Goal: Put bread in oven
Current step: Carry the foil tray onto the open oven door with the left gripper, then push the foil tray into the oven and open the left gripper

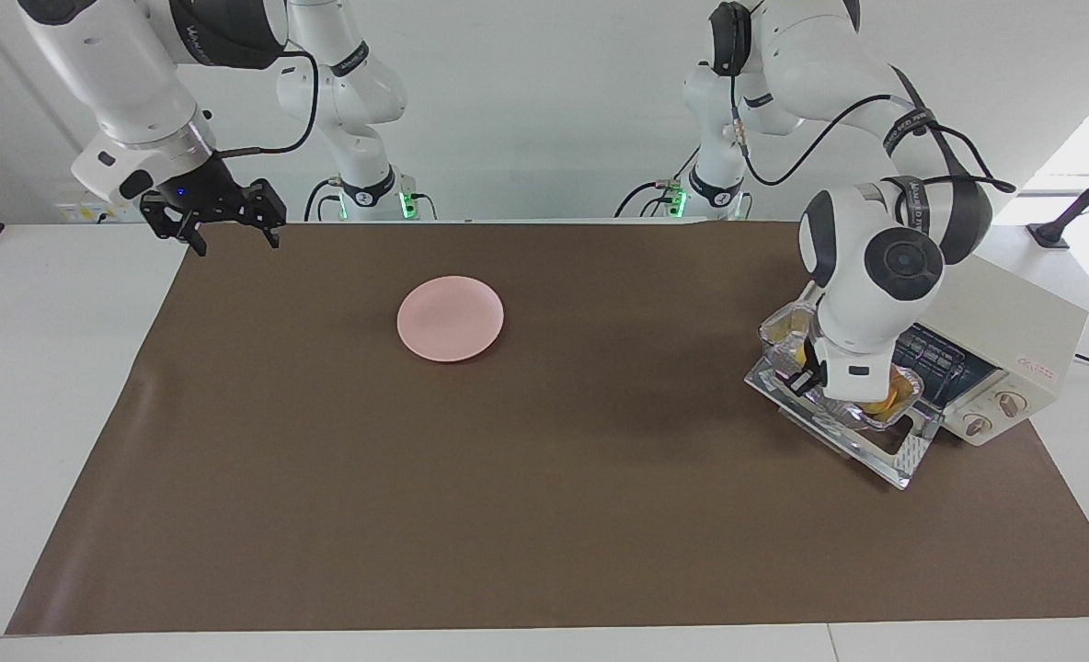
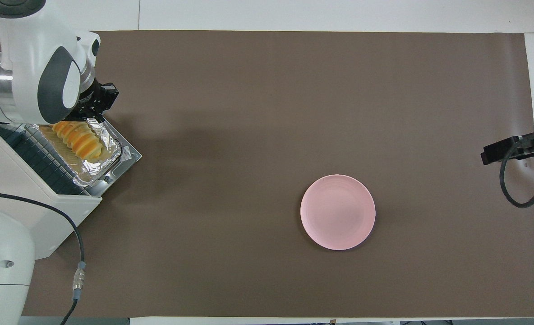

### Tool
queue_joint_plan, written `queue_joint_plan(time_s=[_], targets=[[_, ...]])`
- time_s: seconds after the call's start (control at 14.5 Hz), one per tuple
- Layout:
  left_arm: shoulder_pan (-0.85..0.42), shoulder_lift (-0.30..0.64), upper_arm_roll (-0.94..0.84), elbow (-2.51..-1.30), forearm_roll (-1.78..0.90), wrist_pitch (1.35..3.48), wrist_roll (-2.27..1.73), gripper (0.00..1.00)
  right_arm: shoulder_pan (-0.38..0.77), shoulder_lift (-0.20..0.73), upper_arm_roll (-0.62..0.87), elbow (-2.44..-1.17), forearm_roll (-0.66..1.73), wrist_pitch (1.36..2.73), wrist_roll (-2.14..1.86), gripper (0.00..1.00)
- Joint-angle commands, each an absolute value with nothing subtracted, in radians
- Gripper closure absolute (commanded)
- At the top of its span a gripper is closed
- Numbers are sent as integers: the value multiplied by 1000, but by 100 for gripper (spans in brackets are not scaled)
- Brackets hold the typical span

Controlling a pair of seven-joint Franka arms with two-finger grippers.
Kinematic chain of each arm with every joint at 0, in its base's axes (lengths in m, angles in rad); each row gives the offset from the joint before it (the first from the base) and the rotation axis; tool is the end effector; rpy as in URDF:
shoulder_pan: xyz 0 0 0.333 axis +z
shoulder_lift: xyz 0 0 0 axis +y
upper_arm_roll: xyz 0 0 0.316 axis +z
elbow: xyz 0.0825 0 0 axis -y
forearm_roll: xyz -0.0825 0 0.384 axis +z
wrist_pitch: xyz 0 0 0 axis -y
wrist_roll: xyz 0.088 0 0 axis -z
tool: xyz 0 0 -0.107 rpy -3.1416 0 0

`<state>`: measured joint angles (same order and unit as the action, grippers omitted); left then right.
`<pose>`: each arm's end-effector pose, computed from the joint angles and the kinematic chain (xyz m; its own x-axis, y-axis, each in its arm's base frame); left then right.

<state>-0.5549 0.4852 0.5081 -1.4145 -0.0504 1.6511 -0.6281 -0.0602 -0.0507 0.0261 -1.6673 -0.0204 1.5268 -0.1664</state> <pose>0.6588 -0.0932 0.4347 0.8419 0.5376 -0.0467 0.5103 -0.8212 -0.2556 0.5314 -0.0201 0.6032 0.9871 0.1310 -0.0920 0.1321 -0.9912 0.0066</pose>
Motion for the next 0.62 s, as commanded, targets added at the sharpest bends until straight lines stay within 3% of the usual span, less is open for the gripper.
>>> queue_joint_plan(time_s=[0.0,0.55], targets=[[-513,459,509,-1454,-44,1651,-649,100,-80,-71,43,-1684,-32,1520,-184,0],[-483,431,557,-1535,-38,1647,-686,100,-81,-71,43,-1684,-32,1520,-184,0]])
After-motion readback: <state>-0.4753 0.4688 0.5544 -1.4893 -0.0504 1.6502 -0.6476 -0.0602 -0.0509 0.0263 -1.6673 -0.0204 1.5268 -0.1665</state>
